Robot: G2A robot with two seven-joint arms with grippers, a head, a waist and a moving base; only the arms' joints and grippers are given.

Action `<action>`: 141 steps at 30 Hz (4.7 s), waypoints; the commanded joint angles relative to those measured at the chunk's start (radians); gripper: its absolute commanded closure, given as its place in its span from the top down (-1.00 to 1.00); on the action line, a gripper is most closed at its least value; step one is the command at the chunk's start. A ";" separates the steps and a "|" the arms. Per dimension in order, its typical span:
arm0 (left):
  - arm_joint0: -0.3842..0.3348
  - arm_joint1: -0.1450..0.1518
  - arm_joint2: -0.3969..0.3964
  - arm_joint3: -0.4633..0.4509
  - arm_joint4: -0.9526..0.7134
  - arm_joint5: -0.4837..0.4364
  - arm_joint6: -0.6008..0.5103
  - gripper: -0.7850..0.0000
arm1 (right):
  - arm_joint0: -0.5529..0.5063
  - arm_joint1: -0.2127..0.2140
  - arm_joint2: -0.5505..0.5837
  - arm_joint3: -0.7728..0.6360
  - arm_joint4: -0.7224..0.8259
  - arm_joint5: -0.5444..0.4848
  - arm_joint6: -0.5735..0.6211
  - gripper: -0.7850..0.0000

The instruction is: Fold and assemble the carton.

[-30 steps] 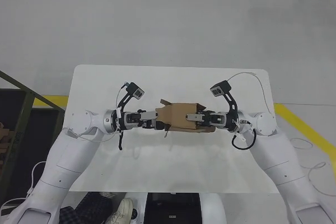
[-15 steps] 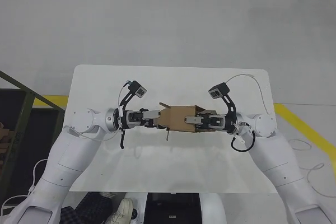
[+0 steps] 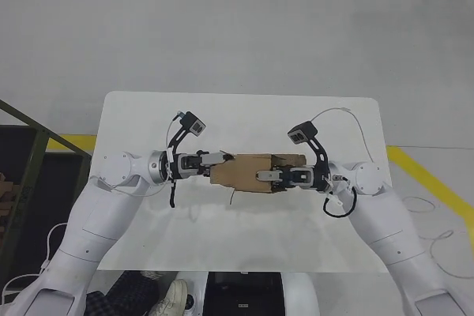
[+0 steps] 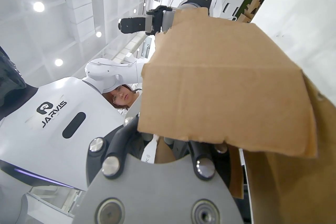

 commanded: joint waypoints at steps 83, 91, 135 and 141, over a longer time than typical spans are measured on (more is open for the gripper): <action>0.041 0.002 -0.010 -0.058 0.027 0.004 0.015 1.00 | -0.029 -0.006 0.054 0.024 -0.064 -0.020 -0.106 -1.00; 0.032 0.001 -0.004 -0.063 0.028 0.005 0.012 1.00 | -0.026 -0.009 0.035 0.008 -0.075 -0.010 -0.085 -1.00; -0.030 -0.003 -0.026 0.032 0.045 -0.001 0.063 1.00 | -0.053 -0.001 0.020 0.008 -0.073 0.030 -0.014 -1.00; -0.024 0.000 -0.049 0.033 0.044 -0.008 0.075 1.00 | -0.047 0.000 0.019 0.007 -0.077 0.028 -0.005 -1.00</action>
